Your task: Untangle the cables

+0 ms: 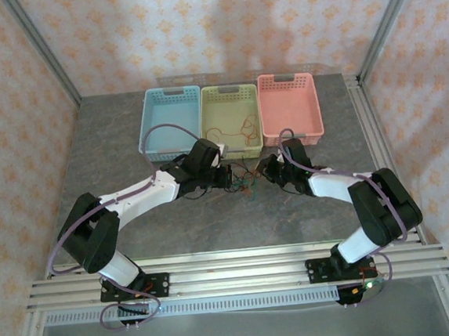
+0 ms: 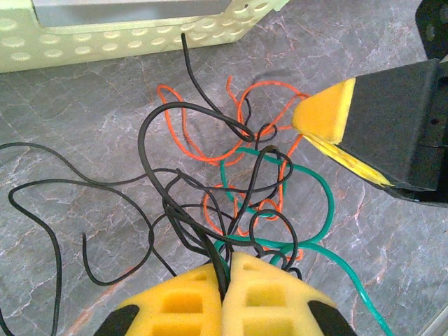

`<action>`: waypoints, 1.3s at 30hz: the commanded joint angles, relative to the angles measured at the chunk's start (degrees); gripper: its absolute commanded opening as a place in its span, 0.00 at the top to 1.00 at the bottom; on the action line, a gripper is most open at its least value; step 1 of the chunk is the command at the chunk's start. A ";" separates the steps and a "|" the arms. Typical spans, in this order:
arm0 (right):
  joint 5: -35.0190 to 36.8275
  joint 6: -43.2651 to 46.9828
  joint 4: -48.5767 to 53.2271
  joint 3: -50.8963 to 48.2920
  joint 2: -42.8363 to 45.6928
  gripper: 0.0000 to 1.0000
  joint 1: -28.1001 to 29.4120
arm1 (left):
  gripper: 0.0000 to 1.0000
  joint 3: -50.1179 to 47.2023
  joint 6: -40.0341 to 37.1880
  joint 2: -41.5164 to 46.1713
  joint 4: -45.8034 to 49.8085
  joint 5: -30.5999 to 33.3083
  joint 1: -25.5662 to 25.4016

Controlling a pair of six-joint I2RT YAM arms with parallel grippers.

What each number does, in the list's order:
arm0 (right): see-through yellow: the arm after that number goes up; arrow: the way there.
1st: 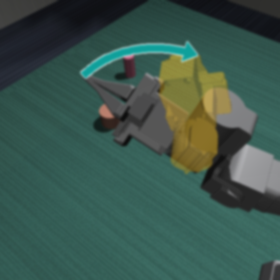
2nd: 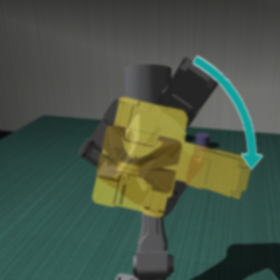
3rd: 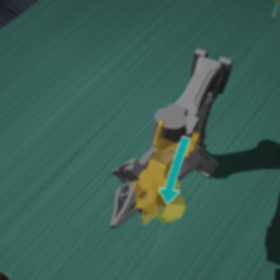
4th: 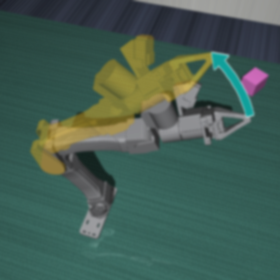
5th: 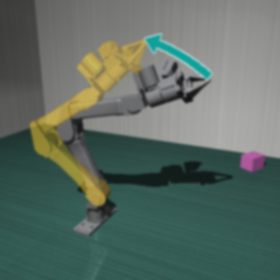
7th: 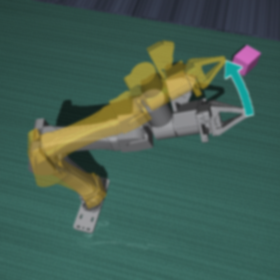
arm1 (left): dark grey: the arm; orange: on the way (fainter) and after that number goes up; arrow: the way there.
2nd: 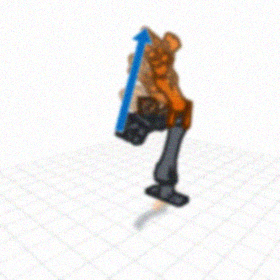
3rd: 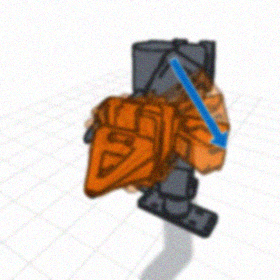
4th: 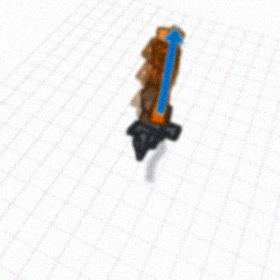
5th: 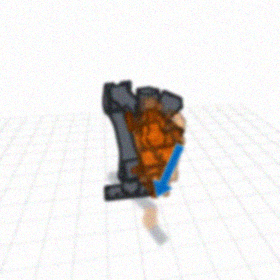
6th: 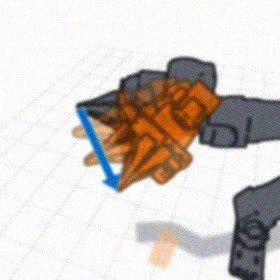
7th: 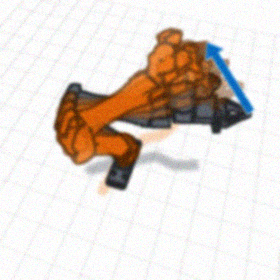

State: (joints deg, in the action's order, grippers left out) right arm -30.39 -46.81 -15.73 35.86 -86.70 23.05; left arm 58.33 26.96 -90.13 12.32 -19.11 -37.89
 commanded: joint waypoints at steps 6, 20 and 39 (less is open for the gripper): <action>3.50 -0.02 -2.29 -3.50 5.73 1.00 -3.53 | 1.00 0.47 0.09 1.45 0.21 3.64 -0.56; 8.99 -1.17 -3.39 -9.76 14.55 1.00 -10.13 | 1.00 -2.73 3.30 6.15 2.01 11.96 2.90; 21.78 0.26 2.73 -13.97 26.62 1.00 -12.58 | 1.00 -8.93 9.95 14.02 3.82 18.72 11.27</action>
State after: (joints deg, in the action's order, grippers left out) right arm -13.15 -47.81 -15.40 22.59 -62.28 10.81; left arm 50.02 35.83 -76.97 15.00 -3.20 -26.89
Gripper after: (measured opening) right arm 0.046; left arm 0.044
